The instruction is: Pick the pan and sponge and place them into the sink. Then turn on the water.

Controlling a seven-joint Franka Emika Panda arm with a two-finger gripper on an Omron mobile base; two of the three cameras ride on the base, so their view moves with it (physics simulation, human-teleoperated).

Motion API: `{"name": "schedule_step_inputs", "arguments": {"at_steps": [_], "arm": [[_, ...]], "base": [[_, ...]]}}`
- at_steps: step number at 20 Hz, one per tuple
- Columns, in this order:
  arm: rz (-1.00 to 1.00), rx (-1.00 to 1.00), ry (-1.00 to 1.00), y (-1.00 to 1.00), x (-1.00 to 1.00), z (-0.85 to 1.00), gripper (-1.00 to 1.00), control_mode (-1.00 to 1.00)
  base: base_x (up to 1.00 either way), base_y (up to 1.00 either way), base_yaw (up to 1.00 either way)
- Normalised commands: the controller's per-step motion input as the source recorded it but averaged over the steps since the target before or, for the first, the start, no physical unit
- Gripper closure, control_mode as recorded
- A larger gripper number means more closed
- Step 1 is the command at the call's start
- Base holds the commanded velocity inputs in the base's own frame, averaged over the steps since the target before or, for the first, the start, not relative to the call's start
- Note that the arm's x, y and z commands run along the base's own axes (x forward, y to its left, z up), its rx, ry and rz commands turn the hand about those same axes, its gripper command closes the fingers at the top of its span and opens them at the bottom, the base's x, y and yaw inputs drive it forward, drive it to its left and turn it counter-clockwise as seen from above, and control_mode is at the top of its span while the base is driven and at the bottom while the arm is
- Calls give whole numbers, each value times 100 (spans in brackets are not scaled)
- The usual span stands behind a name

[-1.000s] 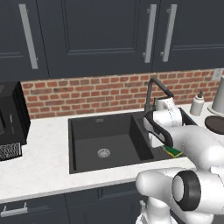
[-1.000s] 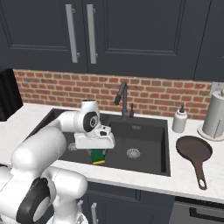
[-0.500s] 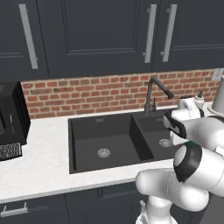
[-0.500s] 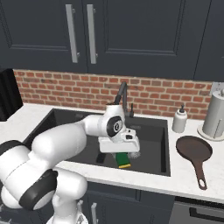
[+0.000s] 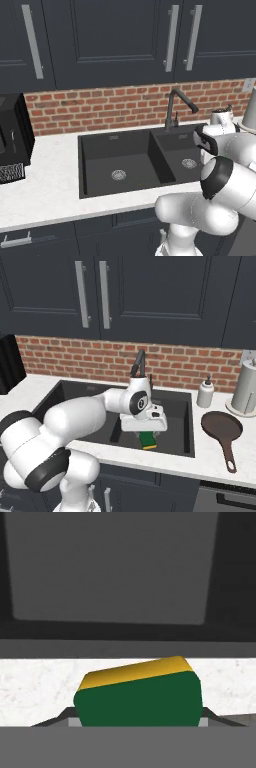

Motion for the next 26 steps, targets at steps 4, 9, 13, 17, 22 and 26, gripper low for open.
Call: {"name": "schedule_step_inputs", "arguments": {"at_steps": [4,9,13,17,22,26], "arm": [[0,0,0,0,1,0,100,-100],[0,2,-3,-5,29,-9,100,-100],[0,7,-1,-21,44,-9,100,-100],[0,7,-1,-33,40,-4,100,-100],[0,5,-2,-21,34,-10,100,-100],[0,0,0,0,37,-18,100,-100]], "base": [[0,0,0],[0,0,0],[0,0,0],[0,0,0],[0,0,0],[0,0,0]]}}
